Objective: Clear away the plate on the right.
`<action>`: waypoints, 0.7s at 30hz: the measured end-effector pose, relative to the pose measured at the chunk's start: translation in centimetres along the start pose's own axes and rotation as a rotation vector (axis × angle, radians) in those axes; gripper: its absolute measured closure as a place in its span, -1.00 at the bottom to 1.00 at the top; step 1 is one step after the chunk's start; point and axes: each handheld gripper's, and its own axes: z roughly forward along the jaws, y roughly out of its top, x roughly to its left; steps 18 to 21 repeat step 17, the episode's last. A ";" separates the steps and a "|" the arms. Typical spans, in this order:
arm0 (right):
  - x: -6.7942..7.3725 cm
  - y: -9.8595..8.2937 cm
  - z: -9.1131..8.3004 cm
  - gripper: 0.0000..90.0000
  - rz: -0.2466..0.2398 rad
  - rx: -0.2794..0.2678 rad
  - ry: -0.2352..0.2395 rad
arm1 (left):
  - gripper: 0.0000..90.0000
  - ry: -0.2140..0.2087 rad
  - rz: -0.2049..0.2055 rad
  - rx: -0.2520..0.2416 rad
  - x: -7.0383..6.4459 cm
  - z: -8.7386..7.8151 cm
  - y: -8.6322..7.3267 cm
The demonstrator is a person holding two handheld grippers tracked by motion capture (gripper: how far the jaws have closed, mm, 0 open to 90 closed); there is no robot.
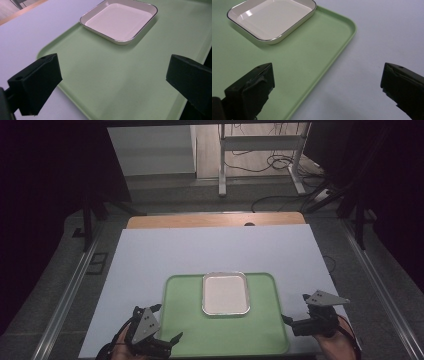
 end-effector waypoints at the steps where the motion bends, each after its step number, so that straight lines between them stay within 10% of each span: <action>1: 0.0 -0.1 -0.1 -1.00 0.005 0.001 -0.001 | -1.00 0.000 0.000 0.000 0.0 0.0 0.0; 21: -0.6 -1.1 -0.4 -1.00 0.027 0.027 0.009 | -1.00 -0.004 0.002 0.002 -0.1 0.1 0.1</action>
